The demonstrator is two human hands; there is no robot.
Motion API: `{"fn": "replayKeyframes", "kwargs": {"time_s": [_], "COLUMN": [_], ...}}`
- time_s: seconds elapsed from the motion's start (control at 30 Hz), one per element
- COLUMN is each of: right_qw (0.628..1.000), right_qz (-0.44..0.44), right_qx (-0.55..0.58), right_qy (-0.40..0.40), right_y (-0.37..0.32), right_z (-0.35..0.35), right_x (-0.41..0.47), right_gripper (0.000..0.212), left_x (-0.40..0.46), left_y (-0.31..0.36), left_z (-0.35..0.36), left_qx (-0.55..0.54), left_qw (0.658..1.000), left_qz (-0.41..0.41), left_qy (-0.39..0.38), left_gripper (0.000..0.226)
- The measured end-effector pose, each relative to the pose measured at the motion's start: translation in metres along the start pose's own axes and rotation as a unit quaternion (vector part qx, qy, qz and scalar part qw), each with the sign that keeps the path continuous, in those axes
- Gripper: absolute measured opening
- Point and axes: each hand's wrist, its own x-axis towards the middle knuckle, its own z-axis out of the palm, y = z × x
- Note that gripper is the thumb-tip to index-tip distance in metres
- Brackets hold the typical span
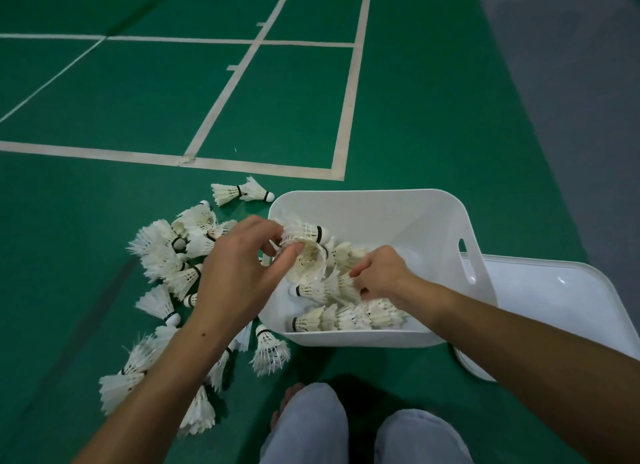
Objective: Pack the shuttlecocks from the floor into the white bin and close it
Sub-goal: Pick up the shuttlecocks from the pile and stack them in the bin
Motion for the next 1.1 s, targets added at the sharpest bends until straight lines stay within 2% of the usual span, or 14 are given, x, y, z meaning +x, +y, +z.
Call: {"fn": "replayKeyframes", "kwargs": {"time_s": [0.1, 0.27, 0.37, 0.43, 0.5, 0.6, 0.67, 0.77, 0.97, 1.1], "right_qw": [1.0, 0.994, 0.982, 0.962, 0.932, 0.895, 0.882, 0.883, 0.905, 0.942], "right_qz": [0.008, -0.063, -0.169, -0.262, -0.353, -0.418, -0.427, -0.417, -0.378, -0.294], "right_qx": [-0.002, -0.076, -0.084, -0.065, -0.08, -0.15, -0.194, -0.212, -0.191, -0.159], "right_qy": [-0.015, -0.04, 0.014, 0.043, 0.019, -0.042, -0.042, -0.027, -0.036, 0.033], "right_y": [-0.002, -0.007, -0.014, -0.019, -0.025, -0.028, -0.027, -0.026, -0.016, 0.005], "right_z": [0.008, -0.013, -0.04, -0.056, -0.066, -0.068, -0.064, -0.061, -0.068, -0.079], "right_x": [0.004, -0.003, -0.023, -0.038, -0.05, -0.05, -0.045, -0.041, -0.042, -0.033], "right_gripper": [0.026, 0.014, 0.014, 0.023, 0.037, 0.046, 0.036, 0.015, 0.01, 0.011], "left_x": [0.004, 0.006, 0.007, 0.009, 0.012, 0.015, 0.017, 0.021, 0.025, 0.03], "left_y": [0.001, 0.0, -0.002, -0.005, -0.005, -0.006, -0.008, -0.013, -0.014, -0.016], "left_z": [0.009, 0.018, 0.018, 0.02, 0.023, 0.027, 0.03, 0.032, 0.025, 0.027], "left_qx": [0.005, 0.062, 0.098, 0.12, 0.137, 0.125, 0.108, 0.091, 0.084, 0.118], "left_qw": [1.0, 0.997, 0.992, 0.986, 0.98, 0.975, 0.971, 0.965, 0.974, 0.966], "left_qz": [0.001, 0.011, 0.045, 0.07, 0.095, 0.125, 0.129, 0.138, 0.135, 0.086], "left_qy": [-0.02, -0.05, -0.071, -0.09, -0.105, -0.134, -0.17, -0.205, -0.162, -0.215], "left_gripper": [0.023, 0.021, 0.015, 0.01, 0.006, 0.002, 0.003, 0.008, 0.02, 0.011]}}
